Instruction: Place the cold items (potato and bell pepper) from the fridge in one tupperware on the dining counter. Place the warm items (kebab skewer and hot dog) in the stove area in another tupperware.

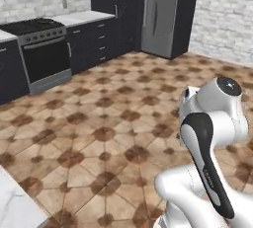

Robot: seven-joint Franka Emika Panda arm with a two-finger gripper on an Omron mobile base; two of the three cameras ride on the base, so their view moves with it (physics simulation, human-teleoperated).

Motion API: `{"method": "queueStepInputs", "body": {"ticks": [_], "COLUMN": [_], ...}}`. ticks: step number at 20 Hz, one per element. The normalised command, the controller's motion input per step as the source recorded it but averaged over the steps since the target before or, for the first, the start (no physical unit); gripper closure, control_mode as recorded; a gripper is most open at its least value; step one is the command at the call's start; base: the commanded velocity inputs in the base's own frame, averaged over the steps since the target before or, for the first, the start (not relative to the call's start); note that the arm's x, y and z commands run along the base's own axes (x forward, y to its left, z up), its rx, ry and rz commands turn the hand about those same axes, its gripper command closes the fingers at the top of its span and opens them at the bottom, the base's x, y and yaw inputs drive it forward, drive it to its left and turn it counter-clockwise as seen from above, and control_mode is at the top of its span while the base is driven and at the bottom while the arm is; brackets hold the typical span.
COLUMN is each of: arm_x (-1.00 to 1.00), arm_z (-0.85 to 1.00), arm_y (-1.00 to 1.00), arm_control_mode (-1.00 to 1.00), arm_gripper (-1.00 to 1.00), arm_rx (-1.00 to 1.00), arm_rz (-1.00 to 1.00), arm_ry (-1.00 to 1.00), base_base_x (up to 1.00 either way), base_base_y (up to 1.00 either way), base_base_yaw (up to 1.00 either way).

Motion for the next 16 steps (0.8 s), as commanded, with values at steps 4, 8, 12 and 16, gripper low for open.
{"method": "queueStepInputs", "body": {"ticks": [4,8,12,16], "arm_x": [0.0,0.0,0.0,0.0], "arm_z": [0.0,0.0,0.0,0.0], "arm_y": [0.0,0.0,0.0,0.0], "arm_control_mode": [1.0,1.0,1.0,1.0], "arm_gripper": [-1.0,-1.0,-1.0,-1.0], "arm_rx": [0.0,0.0,0.0,0.0], "arm_rz": [0.0,0.0,0.0,0.0], "arm_ry": [0.0,0.0,0.0,0.0], "base_base_x": [0.89,0.81,0.73,0.72], "base_base_y": [0.0,0.0,-0.02,-0.07], "base_base_yaw": [0.35,0.34,0.32,0.18]}}
